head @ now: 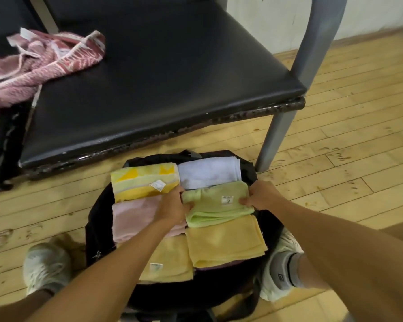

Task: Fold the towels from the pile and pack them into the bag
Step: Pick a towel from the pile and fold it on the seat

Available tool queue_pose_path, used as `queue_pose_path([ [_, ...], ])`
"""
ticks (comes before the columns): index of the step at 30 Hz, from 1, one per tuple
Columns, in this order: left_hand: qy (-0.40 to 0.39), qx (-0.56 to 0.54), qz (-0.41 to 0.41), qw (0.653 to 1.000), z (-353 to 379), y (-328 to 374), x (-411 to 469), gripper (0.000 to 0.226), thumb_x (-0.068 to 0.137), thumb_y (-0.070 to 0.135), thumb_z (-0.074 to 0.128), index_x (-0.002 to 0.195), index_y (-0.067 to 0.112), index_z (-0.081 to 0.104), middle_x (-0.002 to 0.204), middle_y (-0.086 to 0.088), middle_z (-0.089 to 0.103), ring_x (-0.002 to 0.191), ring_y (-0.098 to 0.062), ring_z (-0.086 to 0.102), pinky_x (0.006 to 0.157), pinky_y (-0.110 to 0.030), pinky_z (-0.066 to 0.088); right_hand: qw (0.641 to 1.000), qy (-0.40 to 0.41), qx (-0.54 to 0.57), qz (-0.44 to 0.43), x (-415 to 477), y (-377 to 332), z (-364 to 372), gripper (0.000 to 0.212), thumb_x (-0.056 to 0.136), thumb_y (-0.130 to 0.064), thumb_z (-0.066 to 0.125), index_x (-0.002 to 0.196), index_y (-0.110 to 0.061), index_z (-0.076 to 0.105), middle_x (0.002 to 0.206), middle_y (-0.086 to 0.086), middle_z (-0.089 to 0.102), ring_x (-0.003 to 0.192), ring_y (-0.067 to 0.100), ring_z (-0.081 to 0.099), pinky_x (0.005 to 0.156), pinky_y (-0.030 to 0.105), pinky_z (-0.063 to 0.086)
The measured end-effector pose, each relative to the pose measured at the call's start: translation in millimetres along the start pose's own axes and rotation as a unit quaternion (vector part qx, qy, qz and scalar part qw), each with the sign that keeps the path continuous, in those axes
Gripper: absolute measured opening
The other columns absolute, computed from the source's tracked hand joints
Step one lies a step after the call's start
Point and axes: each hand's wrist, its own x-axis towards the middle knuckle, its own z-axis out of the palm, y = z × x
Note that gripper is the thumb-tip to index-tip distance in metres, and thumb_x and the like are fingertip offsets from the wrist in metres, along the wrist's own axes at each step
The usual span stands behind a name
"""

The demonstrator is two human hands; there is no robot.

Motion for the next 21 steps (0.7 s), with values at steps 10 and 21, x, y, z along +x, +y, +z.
queue_pose_path([
  [10,-0.118,0.077,0.074,0.987,-126.3,63.8,-81.2,0.014,0.091,0.013,0.061,0.103,0.016,0.067,0.093,-0.004,0.070,0.084,-0.015,0.066,0.071,-0.027,0.053,0.986,-0.117,0.058,-0.105,-77.1,-78.6,-86.5,0.022,0.096,-0.015,0.058,0.115,-0.006,0.065,0.107,0.006,0.066,0.095,0.021,0.069,0.081,0.030,0.056],
  [21,0.092,-0.017,0.122,0.988,-295.2,35.6,-160.2,0.014,0.097,0.012,0.054,0.100,0.018,0.066,0.090,-0.003,0.074,0.085,-0.017,0.072,0.076,-0.023,0.055,0.932,-0.009,0.154,-0.329,-139.5,-257.2,-156.0,0.010,0.097,-0.016,0.058,0.098,-0.013,0.068,0.095,0.008,0.073,0.082,0.020,0.073,0.074,0.029,0.059],
])
